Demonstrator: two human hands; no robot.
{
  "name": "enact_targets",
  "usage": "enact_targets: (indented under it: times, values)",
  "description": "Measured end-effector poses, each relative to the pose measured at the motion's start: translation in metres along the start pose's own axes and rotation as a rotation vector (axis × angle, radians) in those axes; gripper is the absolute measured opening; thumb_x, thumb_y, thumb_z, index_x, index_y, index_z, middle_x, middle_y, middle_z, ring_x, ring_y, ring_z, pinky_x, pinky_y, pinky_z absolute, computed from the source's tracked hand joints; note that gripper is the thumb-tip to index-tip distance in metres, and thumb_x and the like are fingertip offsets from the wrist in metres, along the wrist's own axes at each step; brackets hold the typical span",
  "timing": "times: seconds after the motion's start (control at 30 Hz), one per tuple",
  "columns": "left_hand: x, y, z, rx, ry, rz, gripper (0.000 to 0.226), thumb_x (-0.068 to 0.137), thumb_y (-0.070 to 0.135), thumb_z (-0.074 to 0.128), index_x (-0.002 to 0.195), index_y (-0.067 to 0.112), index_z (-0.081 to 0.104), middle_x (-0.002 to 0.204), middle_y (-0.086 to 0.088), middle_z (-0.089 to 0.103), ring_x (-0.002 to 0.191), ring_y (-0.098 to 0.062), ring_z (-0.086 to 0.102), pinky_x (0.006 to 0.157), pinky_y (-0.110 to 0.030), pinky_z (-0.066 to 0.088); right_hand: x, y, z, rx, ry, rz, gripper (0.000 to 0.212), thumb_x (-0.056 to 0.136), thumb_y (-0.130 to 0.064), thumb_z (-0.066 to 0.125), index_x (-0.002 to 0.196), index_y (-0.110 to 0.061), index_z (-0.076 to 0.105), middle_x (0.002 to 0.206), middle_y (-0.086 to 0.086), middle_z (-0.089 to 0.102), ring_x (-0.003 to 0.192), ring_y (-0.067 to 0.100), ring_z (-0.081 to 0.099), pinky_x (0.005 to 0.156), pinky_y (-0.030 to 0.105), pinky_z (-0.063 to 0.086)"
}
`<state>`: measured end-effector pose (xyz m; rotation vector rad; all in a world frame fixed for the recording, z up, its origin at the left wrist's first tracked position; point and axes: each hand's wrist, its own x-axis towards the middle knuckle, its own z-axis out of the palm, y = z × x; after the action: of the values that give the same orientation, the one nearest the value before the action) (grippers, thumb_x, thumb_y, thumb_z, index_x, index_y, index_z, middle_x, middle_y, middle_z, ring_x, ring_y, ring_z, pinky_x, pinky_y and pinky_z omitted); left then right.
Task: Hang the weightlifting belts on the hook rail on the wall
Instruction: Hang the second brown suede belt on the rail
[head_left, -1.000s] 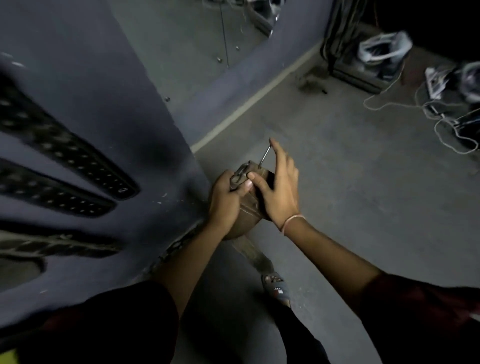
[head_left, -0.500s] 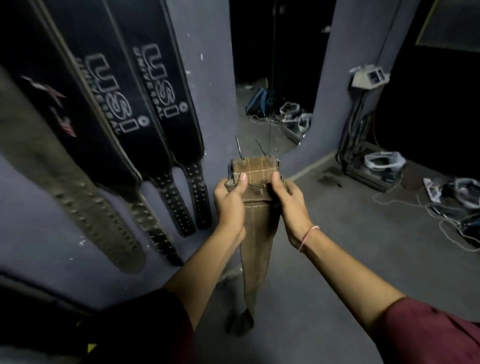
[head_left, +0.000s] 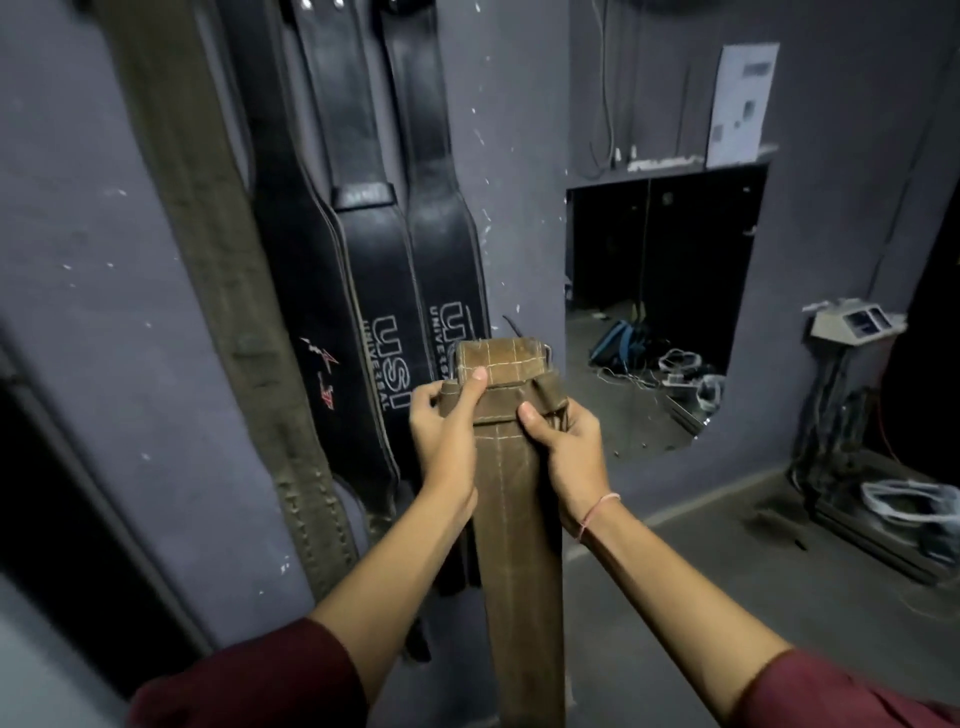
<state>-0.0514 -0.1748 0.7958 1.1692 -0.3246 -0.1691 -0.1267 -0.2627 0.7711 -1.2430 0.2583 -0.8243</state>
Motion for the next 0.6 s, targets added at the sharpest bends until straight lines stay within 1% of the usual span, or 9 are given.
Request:
enact_targets:
  times: [0.07, 0.1, 0.2, 0.27, 0.37, 0.47, 0.5, 0.53, 0.6]
  values:
    - [-0.002, 0.01, -0.004, 0.015, -0.008, 0.061, 0.042, 0.089, 0.036, 0.071, 0.114, 0.007, 0.054, 0.104, -0.016, 0.072, 0.089, -0.024, 0.072, 0.083, -0.041, 0.06, 0.012, -0.009, 0.015, 0.067, -0.011, -0.021, 0.015, 0.093, -0.013, 0.066, 0.106, -0.007, 0.071, 0.104, 0.015, 0.076, 0.097, 0.031, 0.072, 0.087, 0.042, 0.057]
    - [-0.003, 0.013, -0.006, 0.041, -0.03, 0.071, 0.039, 0.092, 0.036, 0.067, 0.116, 0.008, 0.054, 0.104, -0.015, 0.072, 0.091, -0.025, 0.073, 0.084, -0.04, 0.06, 0.017, -0.014, 0.022, 0.093, -0.023, -0.029, 0.015, 0.093, -0.014, 0.066, 0.106, -0.01, 0.072, 0.106, 0.015, 0.076, 0.1, 0.034, 0.071, 0.09, 0.044, 0.057]
    - [-0.008, 0.023, -0.011, 0.095, -0.097, 0.122, 0.034, 0.098, 0.031, 0.058, 0.122, 0.007, 0.06, 0.112, -0.013, 0.074, 0.104, -0.027, 0.071, 0.094, -0.041, 0.057, 0.029, -0.031, 0.041, 0.112, -0.094, -0.051, 0.016, 0.094, -0.014, 0.065, 0.108, -0.009, 0.072, 0.106, 0.016, 0.076, 0.101, 0.036, 0.071, 0.092, 0.047, 0.056]
    - [-0.004, 0.034, -0.014, 0.111, -0.09, 0.204, 0.029, 0.1, 0.026, 0.056, 0.122, 0.007, 0.061, 0.114, -0.011, 0.073, 0.106, -0.024, 0.071, 0.093, -0.036, 0.058, 0.034, -0.042, 0.054, 0.103, -0.142, -0.059, 0.02, 0.094, -0.014, 0.065, 0.112, -0.005, 0.069, 0.106, 0.017, 0.075, 0.101, 0.037, 0.071, 0.092, 0.048, 0.057]
    - [0.005, 0.057, -0.017, 0.062, -0.062, 0.295, 0.019, 0.099, 0.02, 0.058, 0.113, 0.007, 0.063, 0.107, -0.009, 0.074, 0.096, -0.018, 0.071, 0.086, -0.033, 0.059, 0.038, -0.059, 0.072, 0.072, -0.197, -0.096, 0.024, 0.093, -0.014, 0.066, 0.115, -0.004, 0.066, 0.111, 0.017, 0.074, 0.106, 0.037, 0.069, 0.095, 0.051, 0.055]
    - [0.01, 0.077, -0.018, 0.052, -0.016, 0.325, 0.005, 0.097, 0.016, 0.06, 0.098, 0.011, 0.062, 0.093, -0.005, 0.071, 0.083, -0.011, 0.069, 0.077, -0.031, 0.059, 0.037, -0.065, 0.08, -0.008, -0.252, -0.184, 0.026, 0.092, -0.014, 0.069, 0.117, -0.012, 0.065, 0.111, 0.007, 0.075, 0.105, 0.026, 0.071, 0.095, 0.049, 0.055]
    - [0.013, 0.081, -0.018, 0.061, -0.012, 0.335, 0.006, 0.097, 0.017, 0.061, 0.096, 0.011, 0.061, 0.092, -0.005, 0.071, 0.082, -0.01, 0.069, 0.076, -0.031, 0.059, 0.034, -0.067, 0.081, -0.01, -0.248, -0.224, 0.027, 0.091, -0.012, 0.069, 0.117, -0.013, 0.065, 0.11, 0.005, 0.075, 0.104, 0.023, 0.071, 0.094, 0.045, 0.056]
    - [0.014, 0.085, -0.019, 0.079, -0.021, 0.346, 0.011, 0.097, 0.02, 0.062, 0.096, 0.009, 0.061, 0.093, -0.008, 0.07, 0.084, -0.013, 0.068, 0.078, -0.036, 0.059, 0.032, -0.065, 0.082, -0.001, -0.229, -0.254, 0.028, 0.089, -0.009, 0.07, 0.117, -0.013, 0.065, 0.11, 0.004, 0.075, 0.104, 0.021, 0.072, 0.092, 0.041, 0.057]
    - [0.016, 0.089, -0.02, 0.13, -0.042, 0.372, 0.032, 0.093, 0.031, 0.067, 0.096, 0.0, 0.058, 0.093, -0.014, 0.066, 0.087, -0.023, 0.064, 0.086, -0.052, 0.055, 0.021, -0.06, 0.08, 0.044, -0.189, -0.268, 0.03, 0.088, -0.004, 0.071, 0.117, -0.009, 0.065, 0.109, 0.004, 0.075, 0.102, 0.02, 0.072, 0.088, 0.034, 0.059]
